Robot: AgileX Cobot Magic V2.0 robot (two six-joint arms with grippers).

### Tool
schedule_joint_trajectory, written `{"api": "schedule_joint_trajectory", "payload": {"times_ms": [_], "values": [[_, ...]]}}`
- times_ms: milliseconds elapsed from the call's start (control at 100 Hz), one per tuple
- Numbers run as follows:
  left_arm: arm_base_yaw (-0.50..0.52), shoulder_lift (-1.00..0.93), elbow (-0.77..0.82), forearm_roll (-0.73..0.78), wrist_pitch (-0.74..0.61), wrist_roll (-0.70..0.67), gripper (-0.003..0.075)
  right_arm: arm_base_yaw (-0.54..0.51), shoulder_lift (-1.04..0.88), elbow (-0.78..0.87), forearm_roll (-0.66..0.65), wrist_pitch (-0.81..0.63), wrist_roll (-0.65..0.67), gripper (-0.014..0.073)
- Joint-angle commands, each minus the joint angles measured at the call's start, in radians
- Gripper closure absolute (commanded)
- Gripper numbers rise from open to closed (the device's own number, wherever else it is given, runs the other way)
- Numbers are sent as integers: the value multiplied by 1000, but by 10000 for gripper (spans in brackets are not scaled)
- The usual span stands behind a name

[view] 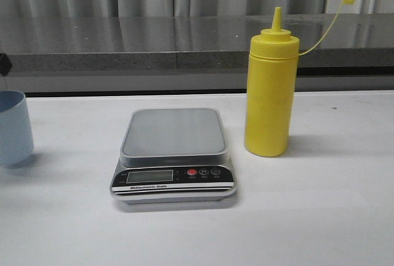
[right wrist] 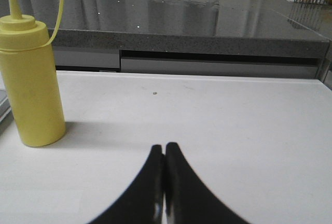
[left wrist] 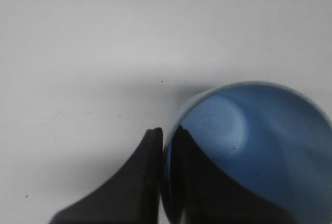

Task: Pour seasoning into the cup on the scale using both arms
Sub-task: 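Lift the blue cup with the left gripper and carry it over the scale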

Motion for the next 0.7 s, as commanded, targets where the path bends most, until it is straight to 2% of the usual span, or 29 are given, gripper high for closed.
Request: {"api": "schedule_joint_trajectory", "payload": {"times_ms": [0,260,690], "values": [[-4,-53,-87,-40,38,5,740,-6,-19,-21,-5,-82,-7,660],[-109,-60,-298,-48,207,29,740,-6,-19,-21,-5,-82,-7,660],[-327,37,-478,-50,217,29,740,-6,-19,-21,-5,-82,-7,660]]}}
